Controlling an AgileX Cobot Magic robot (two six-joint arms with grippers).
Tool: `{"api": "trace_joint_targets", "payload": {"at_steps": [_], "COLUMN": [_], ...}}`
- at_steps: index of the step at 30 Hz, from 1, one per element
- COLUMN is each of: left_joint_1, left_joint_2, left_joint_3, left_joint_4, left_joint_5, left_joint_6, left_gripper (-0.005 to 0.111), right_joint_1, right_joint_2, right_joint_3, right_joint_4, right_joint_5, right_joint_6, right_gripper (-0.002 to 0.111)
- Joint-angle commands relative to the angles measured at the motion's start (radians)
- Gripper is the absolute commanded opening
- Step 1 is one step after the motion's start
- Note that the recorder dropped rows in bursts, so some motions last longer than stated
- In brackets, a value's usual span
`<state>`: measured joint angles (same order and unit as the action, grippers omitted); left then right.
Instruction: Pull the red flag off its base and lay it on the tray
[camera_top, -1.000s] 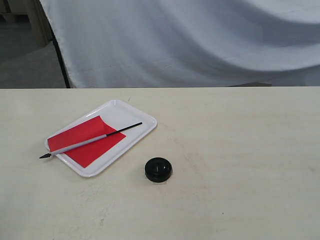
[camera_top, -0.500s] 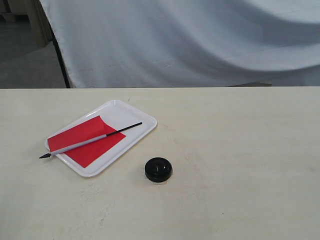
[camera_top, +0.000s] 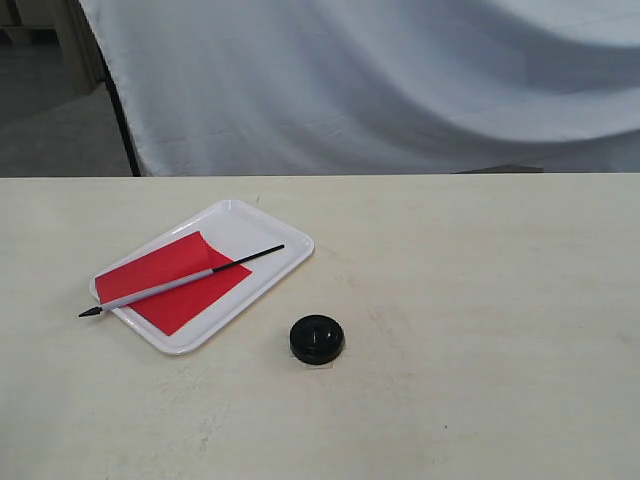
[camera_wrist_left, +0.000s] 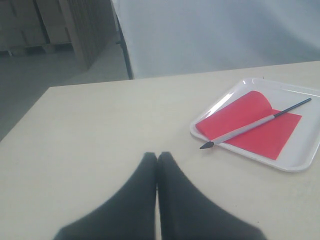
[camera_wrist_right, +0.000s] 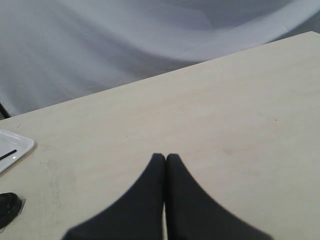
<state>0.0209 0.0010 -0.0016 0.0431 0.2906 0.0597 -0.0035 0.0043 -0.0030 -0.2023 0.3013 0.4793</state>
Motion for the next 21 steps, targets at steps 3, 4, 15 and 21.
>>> {"api": "trace_joint_targets", "payload": {"at_steps": [3,4,15,21], "left_joint_1": [-0.008,-0.008,-0.008,-0.008], "left_joint_2": [-0.001,-0.001,-0.001,-0.001], "left_joint_3": [0.002,0.002,0.002,0.002], "left_joint_4": [0.005,0.005,0.005,0.005], "left_joint_5": [-0.008,-0.008,-0.008,-0.008], "left_joint_6": [-0.003,-0.003,-0.003,-0.003], "left_gripper": [0.000,0.000,0.000,0.000], "right_joint_1": [-0.004,-0.004,-0.004,-0.004], "right_joint_2": [-0.004,-0.004,-0.004,-0.004], "right_joint_3": [0.003,0.003,0.003,0.003], "right_joint_4": [-0.012,-0.012,-0.012,-0.012], "right_joint_5": [0.004,0.004,0.004,0.004], "right_joint_6": [-0.006,-0.006,0.006,0.006], "right_gripper": [-0.001,-0.001,-0.001,-0.001]}}
